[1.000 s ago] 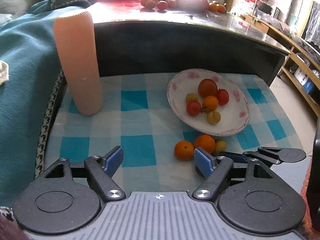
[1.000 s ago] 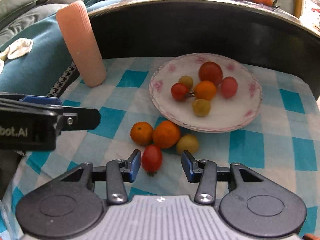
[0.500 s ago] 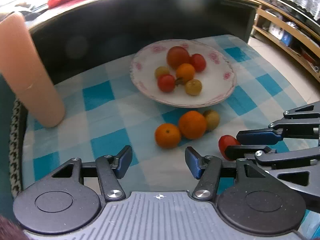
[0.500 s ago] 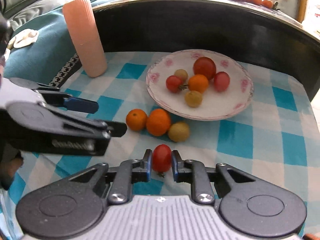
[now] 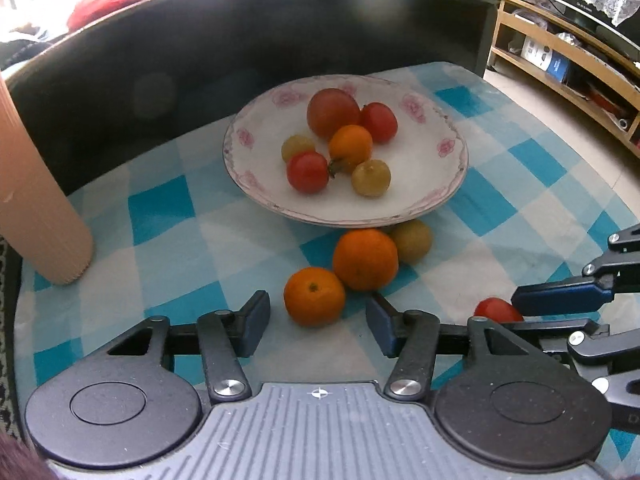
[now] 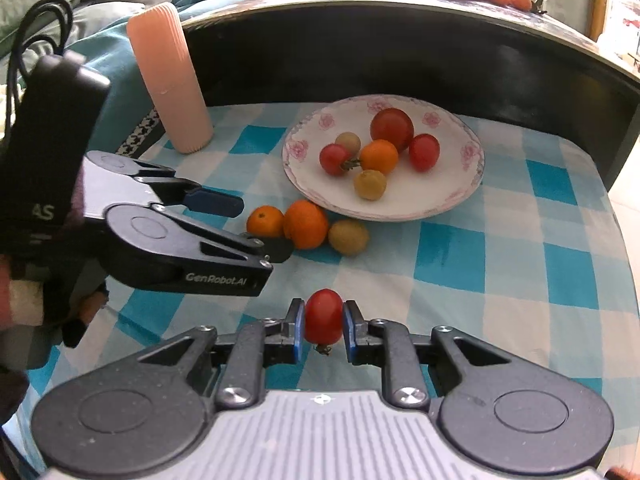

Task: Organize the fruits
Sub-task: 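Grasp a small orange with the left gripper while the right gripper holds the tomato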

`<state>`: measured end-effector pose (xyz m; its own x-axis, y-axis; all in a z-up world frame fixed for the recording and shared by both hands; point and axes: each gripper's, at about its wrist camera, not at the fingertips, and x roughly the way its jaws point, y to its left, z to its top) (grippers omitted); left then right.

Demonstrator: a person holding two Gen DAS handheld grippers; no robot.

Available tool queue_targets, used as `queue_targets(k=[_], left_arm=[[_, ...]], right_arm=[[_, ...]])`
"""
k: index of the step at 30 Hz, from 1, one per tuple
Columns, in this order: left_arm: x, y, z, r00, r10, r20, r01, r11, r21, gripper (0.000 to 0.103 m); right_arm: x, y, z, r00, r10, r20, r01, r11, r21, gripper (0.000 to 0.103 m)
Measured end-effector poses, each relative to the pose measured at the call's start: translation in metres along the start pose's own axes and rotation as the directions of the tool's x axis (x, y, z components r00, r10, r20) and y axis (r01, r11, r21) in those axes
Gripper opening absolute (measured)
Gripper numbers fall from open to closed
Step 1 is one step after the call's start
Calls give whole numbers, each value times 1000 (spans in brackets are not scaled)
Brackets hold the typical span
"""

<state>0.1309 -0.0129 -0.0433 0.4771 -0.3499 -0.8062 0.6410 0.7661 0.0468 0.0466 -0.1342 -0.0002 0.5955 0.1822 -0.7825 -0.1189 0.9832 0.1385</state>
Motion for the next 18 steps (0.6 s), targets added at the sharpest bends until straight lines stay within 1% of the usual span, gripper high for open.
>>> queue_targets(k=[2, 3, 4, 6, 8, 10, 12, 16, 18], left_arm=[[0, 2, 0, 1000, -15, 0, 15, 1000, -24, 59], [0, 2, 0, 1000, -11, 0, 11, 1000, -26, 56], [-1, 0, 0, 1000, -7, 3, 7, 1000, -22, 49], [-2, -5, 1, 1000, 12, 1, -12, 1000, -13, 48], [-3, -8, 1, 1000, 29, 1, -29, 1000, -3, 44], [-5, -7, -1, 999, 33, -2, -34, 999, -14, 40], [-8, -6, -3, 1000, 19, -7, -19, 999, -31, 40], [-16, -13, -7, 999, 30, -9, -31, 999, -25, 40], [-22, -15, -10, 1000, 25, -15, -25, 999, -39, 40]], right_arm=[[2, -3, -3, 1000, -4, -10, 4, 1000, 0, 36], [3, -4, -5, 1000, -6, -14, 6, 1000, 0, 36], [2, -6, -7, 1000, -3, -14, 3, 1000, 2, 36], [1, -8, -8, 1000, -2, -12, 2, 1000, 7, 36], [-1, -9, -8, 1000, -15, -7, 15, 1000, 6, 36], [-4, -10, -9, 1000, -18, -3, 18, 1000, 5, 36], [-7, -11, -11, 1000, -21, 0, 21, 1000, 3, 36], [-10, -15, -16, 999, -34, -5, 34, 999, 8, 36], [-14, -16, -17, 999, -38, -4, 38, 999, 9, 36]])
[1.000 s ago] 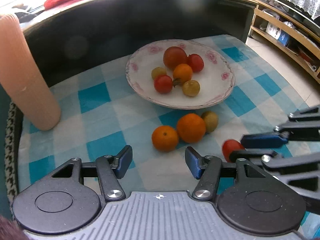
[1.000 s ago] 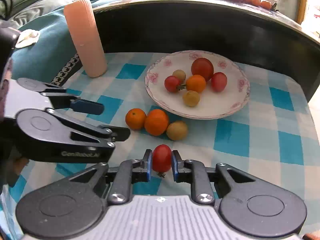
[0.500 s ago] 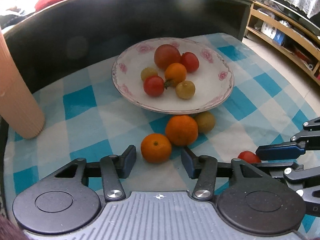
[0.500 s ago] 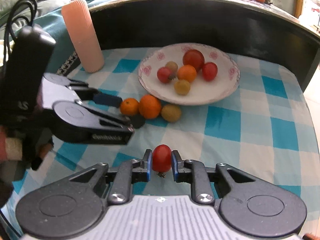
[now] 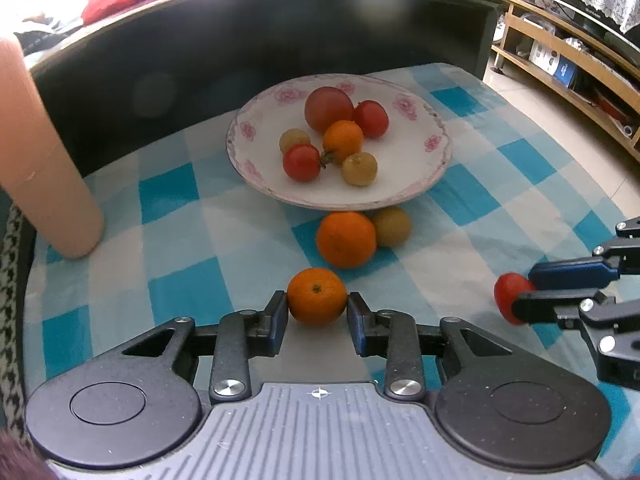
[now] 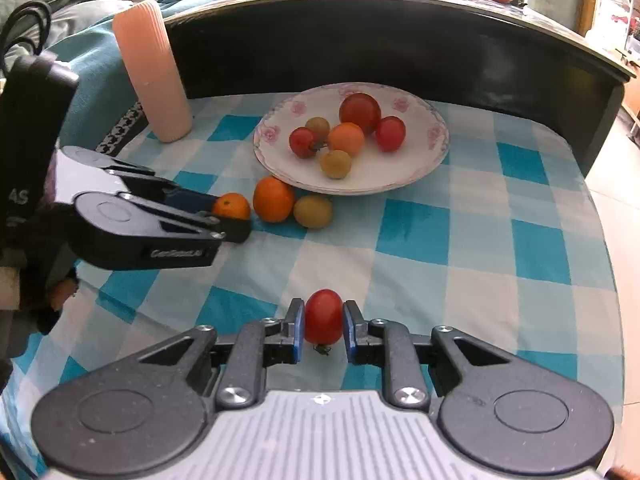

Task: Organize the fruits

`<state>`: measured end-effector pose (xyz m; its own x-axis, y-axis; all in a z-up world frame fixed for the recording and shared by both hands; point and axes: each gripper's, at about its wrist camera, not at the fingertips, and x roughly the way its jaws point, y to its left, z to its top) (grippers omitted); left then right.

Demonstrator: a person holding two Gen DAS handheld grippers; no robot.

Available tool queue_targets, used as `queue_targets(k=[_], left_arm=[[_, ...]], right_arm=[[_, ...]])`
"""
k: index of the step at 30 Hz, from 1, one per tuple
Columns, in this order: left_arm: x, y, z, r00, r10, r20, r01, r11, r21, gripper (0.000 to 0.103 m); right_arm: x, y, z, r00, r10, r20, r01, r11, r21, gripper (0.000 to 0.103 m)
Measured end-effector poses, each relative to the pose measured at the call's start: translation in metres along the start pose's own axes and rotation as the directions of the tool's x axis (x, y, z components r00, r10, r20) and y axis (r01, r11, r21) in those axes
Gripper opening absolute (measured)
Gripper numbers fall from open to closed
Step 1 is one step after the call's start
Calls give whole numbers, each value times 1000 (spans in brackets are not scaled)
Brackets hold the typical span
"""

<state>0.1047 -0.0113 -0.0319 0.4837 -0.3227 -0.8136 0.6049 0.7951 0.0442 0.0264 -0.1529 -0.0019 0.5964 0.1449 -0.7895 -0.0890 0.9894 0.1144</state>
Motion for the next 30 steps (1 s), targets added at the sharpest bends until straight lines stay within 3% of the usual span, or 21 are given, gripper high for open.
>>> queue_targets(k=[9, 14, 17, 20, 22, 25, 30], left_arm=[[-35, -24, -26, 999, 18, -29, -19, 1000, -10, 40], [-34, -38, -49, 993, 52, -103, -53, 999, -4, 40], [-34, -43, -53, 991, 82, -103, -84, 996, -18, 41], [-35, -41, -56, 991, 87, -99, -92, 995, -49, 47], [-36, -40, -58, 989, 110, -99, -116, 991, -60, 58], [-37, -37, -58, 987, 115, -114, -126, 988, -89, 58], [-38, -39, -59, 985, 135, -110, -141, 989, -48, 66]], right_arm=[[-26, -3, -11, 1000, -11, 7, 11, 1000, 4, 36], [-25, -1, -29, 999, -20, -43, 20, 1000, -4, 36], [-23, 4, -36, 998, -36, -43, 35, 999, -38, 36], [-22, 5, -35, 998, -42, -38, 41, 998, -36, 37], [-22, 2, -36, 999, -35, -33, 34, 999, -24, 37], [-17, -5, -40, 998, -1, -60, 1, 1000, -10, 51], [-19, -1, -35, 998, -36, -46, 36, 999, -19, 51]])
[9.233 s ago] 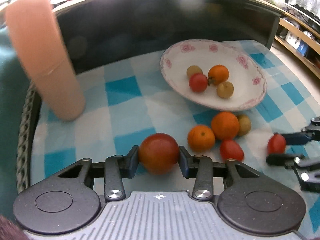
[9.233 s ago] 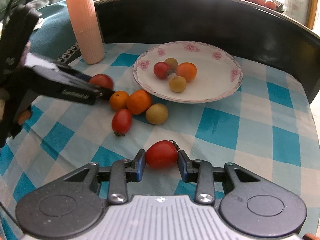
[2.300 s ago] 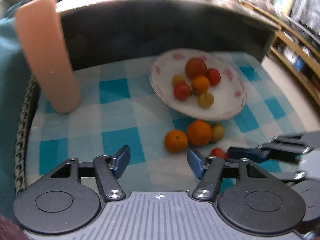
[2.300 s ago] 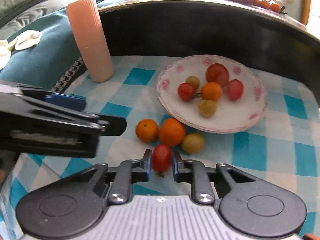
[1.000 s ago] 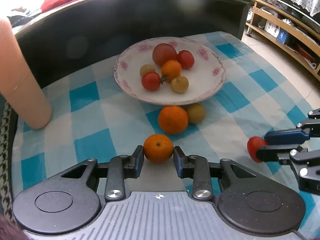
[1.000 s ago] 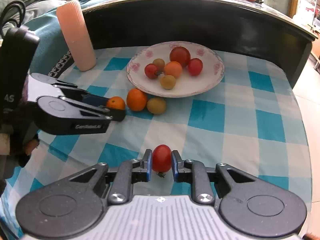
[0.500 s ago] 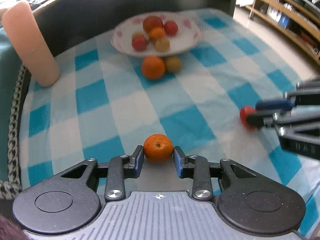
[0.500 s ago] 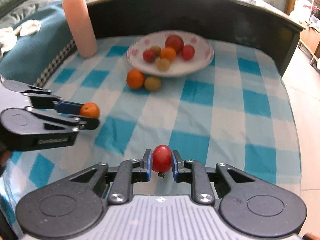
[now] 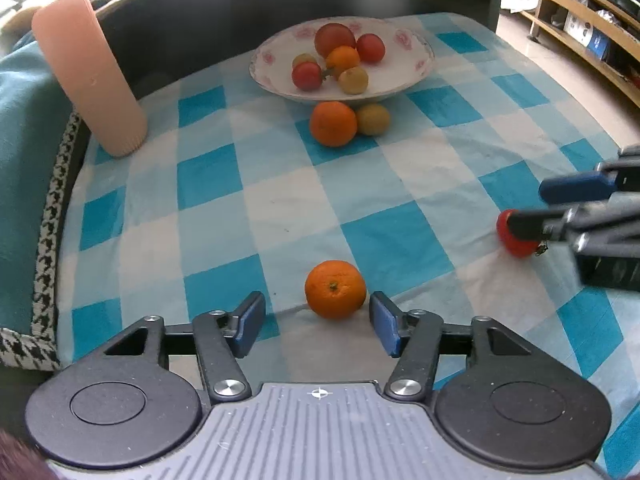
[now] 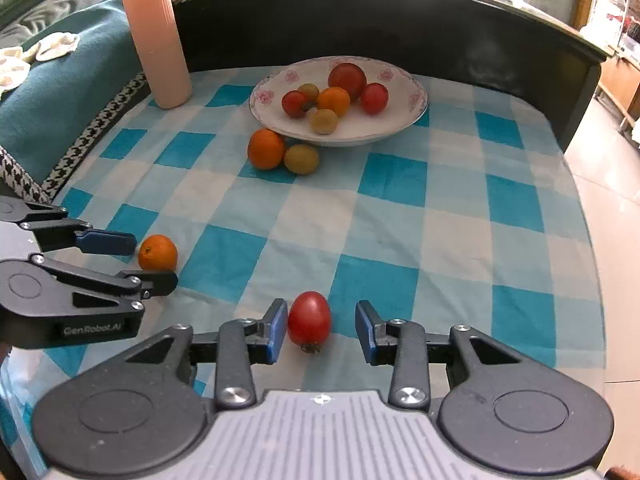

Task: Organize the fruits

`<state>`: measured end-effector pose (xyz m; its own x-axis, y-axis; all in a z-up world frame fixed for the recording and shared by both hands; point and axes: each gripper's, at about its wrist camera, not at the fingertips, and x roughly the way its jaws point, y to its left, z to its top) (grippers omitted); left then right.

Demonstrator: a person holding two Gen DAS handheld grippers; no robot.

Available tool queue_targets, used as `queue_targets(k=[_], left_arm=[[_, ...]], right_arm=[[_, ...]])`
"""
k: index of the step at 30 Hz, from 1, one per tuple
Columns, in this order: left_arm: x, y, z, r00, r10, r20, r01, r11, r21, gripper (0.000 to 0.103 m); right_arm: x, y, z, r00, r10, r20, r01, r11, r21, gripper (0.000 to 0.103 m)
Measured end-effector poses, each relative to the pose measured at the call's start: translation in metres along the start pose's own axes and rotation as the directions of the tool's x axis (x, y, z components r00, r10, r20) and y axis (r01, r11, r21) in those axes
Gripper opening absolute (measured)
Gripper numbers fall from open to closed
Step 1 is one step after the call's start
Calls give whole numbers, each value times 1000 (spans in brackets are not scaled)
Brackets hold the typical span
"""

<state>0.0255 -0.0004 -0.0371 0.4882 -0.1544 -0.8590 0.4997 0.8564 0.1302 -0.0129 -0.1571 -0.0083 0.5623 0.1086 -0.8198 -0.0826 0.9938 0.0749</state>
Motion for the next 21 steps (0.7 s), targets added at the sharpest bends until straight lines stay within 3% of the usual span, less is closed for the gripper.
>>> queue_targets(k=[3, 12, 18, 21], left_arm=[[3, 9, 2, 1000, -25, -6, 25, 999, -48, 69], [4, 8, 8, 999, -26, -25, 25, 997, -73, 67], [5, 7, 8, 1000, -22, -21, 21, 998, -64, 68], [5, 7, 9, 999, -36, -15, 35, 997, -68, 58]], right_arm=[[-6, -4, 5, 1000, 6, 21, -6, 1000, 20, 51], [-20, -35, 14, 999, 24, 35, -31, 979, 202, 51], [-10, -8, 12, 1000, 19, -7, -18, 994, 112, 51], [-3, 1, 11, 999, 10, -39, -7, 997, 75, 51]])
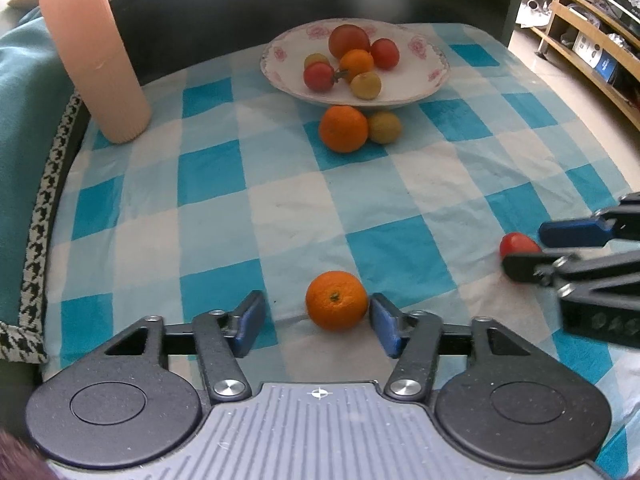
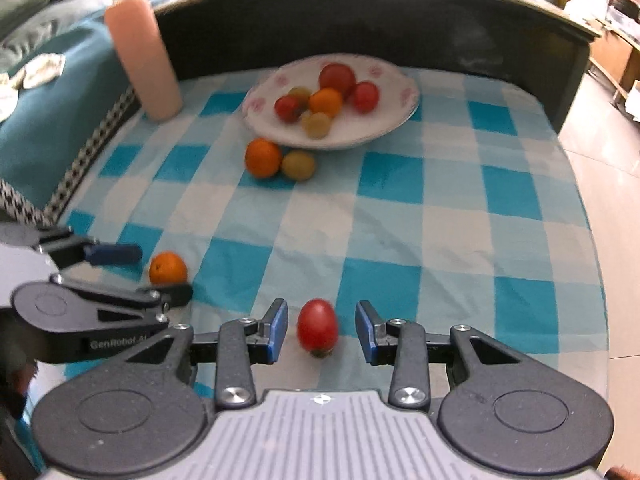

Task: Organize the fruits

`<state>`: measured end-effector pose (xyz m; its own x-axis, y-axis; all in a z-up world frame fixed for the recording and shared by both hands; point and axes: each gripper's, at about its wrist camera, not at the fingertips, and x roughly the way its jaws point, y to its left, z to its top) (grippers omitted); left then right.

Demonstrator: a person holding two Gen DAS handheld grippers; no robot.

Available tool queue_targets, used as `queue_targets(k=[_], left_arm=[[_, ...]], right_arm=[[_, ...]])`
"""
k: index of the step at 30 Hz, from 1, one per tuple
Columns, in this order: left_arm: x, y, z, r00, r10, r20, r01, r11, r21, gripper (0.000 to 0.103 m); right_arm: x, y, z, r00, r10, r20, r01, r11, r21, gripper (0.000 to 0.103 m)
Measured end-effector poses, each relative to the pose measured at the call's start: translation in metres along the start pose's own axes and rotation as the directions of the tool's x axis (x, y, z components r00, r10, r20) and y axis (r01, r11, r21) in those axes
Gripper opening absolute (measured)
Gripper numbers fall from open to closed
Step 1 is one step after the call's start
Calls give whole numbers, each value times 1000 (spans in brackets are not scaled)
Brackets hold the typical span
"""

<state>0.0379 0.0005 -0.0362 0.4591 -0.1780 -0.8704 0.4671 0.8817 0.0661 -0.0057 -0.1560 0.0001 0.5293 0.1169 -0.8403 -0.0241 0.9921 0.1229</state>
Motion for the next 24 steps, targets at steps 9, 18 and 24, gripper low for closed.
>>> queue_targets(k=[9, 18, 24], left_arm=[[-1, -5, 7, 1000, -31, -4, 31, 999, 10, 41], [-14, -2, 24, 998, -54, 41, 55, 998, -32, 41], [-13, 0, 37, 997, -56, 52, 59, 997, -52, 41]], right_arm=[[16, 15, 1, 997, -63, -46, 60, 995, -78, 41], [2, 16, 15, 999, -38, -8, 38, 998, -45, 41], [-6, 14, 27, 999, -26, 31, 27, 999, -39, 41]])
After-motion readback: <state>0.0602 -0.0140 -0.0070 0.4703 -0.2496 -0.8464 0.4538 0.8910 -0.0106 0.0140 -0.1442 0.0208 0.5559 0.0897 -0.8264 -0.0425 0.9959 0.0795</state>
